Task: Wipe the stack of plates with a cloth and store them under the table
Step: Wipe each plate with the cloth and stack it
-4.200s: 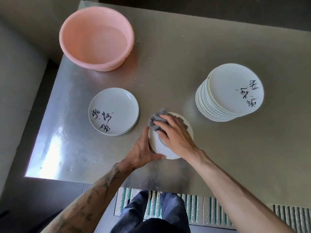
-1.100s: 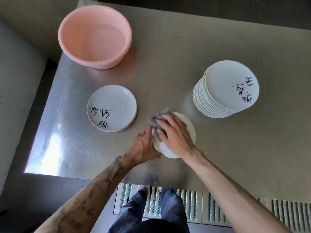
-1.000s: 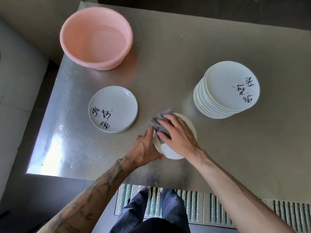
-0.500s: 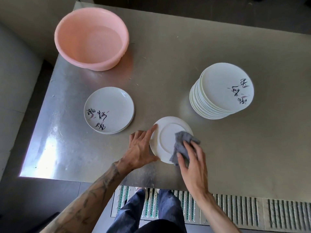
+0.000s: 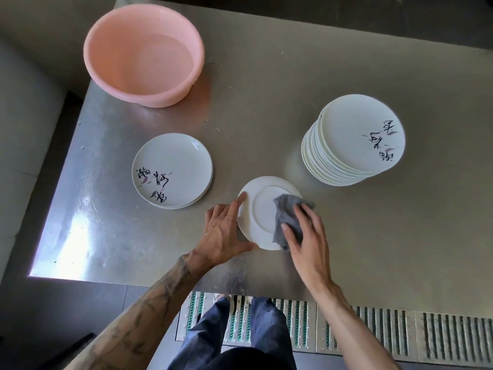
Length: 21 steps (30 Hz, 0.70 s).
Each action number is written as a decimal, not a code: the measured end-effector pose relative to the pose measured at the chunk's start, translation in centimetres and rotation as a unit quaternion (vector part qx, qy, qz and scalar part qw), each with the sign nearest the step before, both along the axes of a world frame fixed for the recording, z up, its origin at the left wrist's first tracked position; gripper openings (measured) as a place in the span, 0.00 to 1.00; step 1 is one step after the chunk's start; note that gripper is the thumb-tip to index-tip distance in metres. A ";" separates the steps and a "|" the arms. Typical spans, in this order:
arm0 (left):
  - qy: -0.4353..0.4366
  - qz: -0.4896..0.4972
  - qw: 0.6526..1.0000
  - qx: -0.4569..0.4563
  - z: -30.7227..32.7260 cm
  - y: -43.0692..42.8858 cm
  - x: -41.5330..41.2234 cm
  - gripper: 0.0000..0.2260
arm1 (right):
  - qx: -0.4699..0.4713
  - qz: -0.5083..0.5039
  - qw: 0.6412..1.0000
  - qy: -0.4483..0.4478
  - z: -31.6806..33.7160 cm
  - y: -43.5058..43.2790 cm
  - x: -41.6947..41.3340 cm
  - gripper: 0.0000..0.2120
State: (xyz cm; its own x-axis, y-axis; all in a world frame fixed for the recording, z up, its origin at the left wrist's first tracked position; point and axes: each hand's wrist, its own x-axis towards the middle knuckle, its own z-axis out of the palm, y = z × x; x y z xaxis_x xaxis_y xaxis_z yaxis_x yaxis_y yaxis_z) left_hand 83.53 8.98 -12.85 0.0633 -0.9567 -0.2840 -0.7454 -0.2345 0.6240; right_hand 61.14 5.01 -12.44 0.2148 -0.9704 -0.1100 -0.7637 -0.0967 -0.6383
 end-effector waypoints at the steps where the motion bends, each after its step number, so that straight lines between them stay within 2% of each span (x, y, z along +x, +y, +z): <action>1: 0.001 0.000 1.000 0.001 0.0 0.0 0.0 0.55 | 0.004 0.012 1.000 0.003 0.0 -1.3 0.2 0.25; 7: 0.008 0.004 1.000 0.003 -0.2 0.2 0.0 0.55 | -0.030 0.121 0.992 0.025 -0.1 -6.4 4.1 0.21; 10: 0.004 0.003 1.000 0.006 -0.3 0.4 0.1 0.51 | -0.087 0.248 0.964 0.044 0.0 -6.4 7.1 0.17; 12: -0.003 0.001 1.000 0.001 -0.4 0.4 0.1 0.49 | -0.093 0.286 0.953 0.047 -0.1 -6.2 7.5 0.17; 14: -0.006 -0.008 1.000 -0.004 -0.4 0.6 0.1 0.51 | -0.081 0.250 0.964 0.043 0.0 -6.7 6.4 0.18; 17: -0.009 -0.009 1.000 -0.012 -0.4 0.6 0.1 0.55 | -0.030 0.142 0.988 0.049 0.1 -7.0 3.5 0.20; 21: -0.005 -0.003 1.000 -0.016 -0.2 0.6 -0.1 0.56 | 0.003 0.021 0.999 0.048 0.6 -3.0 0.6 0.23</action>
State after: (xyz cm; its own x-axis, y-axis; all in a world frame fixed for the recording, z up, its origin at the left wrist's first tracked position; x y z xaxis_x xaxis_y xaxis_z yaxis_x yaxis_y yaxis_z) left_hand 83.44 9.57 -13.10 0.0606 -0.9659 -0.2519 -0.7533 -0.2098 0.6233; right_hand 61.77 1.97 -11.86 0.2436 -0.9600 -0.1383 -0.8171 -0.1263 -0.5625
